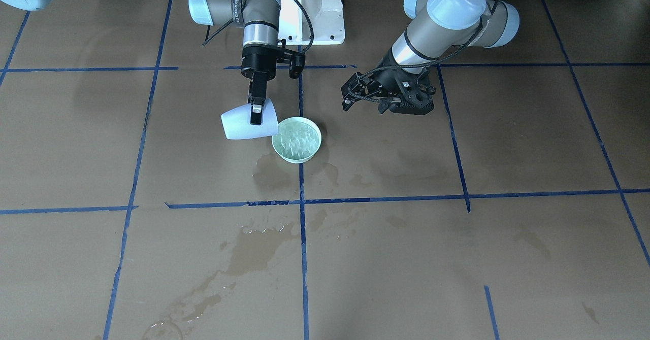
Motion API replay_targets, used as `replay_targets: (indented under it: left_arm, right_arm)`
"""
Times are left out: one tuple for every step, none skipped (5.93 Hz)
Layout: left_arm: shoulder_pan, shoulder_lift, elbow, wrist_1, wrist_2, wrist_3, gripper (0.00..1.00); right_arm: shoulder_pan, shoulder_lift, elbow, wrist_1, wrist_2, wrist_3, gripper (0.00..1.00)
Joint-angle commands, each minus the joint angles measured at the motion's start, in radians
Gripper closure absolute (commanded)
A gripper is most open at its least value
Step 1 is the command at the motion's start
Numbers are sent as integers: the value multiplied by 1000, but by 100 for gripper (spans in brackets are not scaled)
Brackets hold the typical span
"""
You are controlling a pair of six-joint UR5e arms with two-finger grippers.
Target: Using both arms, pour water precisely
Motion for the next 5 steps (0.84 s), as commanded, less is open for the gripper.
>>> replay_targets:
  left_arm:
    - [0, 0, -4, 0, 0, 0, 0]
    - [0, 0, -7, 0, 0, 0, 0]
    - [0, 0, -7, 0, 0, 0, 0]
    - [0, 2, -10, 0, 0, -2, 0]
    - [0, 2, -13, 0, 2, -12, 0]
  right_arm:
    - [1, 0, 8, 13, -6, 59, 94]
    - [1, -1, 7, 13, -1, 195, 94]
    - [1, 0, 8, 40, 4, 283, 95]
    - [4, -1, 8, 69, 5, 369, 97]
    - [4, -9, 8, 72, 5, 499, 97]
